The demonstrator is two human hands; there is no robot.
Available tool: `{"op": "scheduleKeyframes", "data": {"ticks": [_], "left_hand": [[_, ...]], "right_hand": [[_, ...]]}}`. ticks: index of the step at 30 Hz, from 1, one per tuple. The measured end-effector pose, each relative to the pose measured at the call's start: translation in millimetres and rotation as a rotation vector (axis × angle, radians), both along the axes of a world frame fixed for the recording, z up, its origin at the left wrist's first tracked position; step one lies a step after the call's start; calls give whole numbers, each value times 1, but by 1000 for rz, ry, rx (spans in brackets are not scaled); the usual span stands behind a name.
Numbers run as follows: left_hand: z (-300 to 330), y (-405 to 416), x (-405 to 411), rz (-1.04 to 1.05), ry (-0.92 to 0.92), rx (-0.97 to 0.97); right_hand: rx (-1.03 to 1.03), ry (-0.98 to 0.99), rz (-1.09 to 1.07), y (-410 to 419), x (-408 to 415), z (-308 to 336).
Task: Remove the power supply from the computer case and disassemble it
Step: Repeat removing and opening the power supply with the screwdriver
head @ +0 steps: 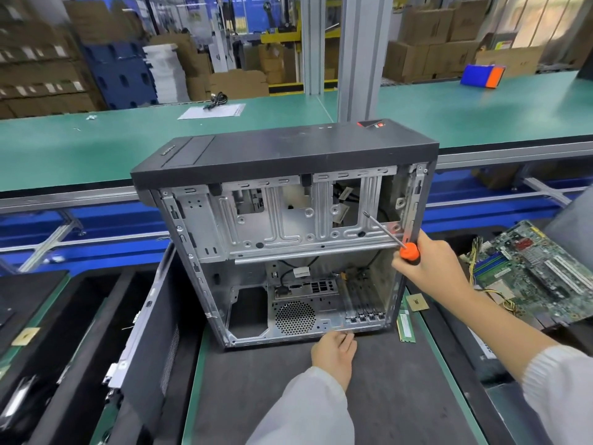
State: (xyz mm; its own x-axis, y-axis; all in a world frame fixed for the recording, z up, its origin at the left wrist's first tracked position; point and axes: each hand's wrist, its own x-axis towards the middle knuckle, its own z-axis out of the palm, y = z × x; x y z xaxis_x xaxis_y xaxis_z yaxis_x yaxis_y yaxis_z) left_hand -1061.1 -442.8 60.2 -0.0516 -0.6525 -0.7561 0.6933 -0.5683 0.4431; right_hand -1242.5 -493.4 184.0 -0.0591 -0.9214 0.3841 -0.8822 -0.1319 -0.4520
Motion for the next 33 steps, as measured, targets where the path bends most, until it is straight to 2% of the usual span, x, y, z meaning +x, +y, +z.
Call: {"op": "scheduleKeyframes", "data": {"ticks": [11,17,24,29,33], "left_hand": [[6,9,35,26,88,46],[6,8,65,39,113,52],[13,10,53,-77,109,48],[22,7,43,-159,75,31],[30,5,34,-293,-68,-44]], "right_hand": [[20,-35,25,10,0,-7],[21,61,84,15,-7,-3],[-134,71,57,48,-29,-45],[-83,189,63,57,-32,-64],[42,217,17,68,-29,-88]]}}
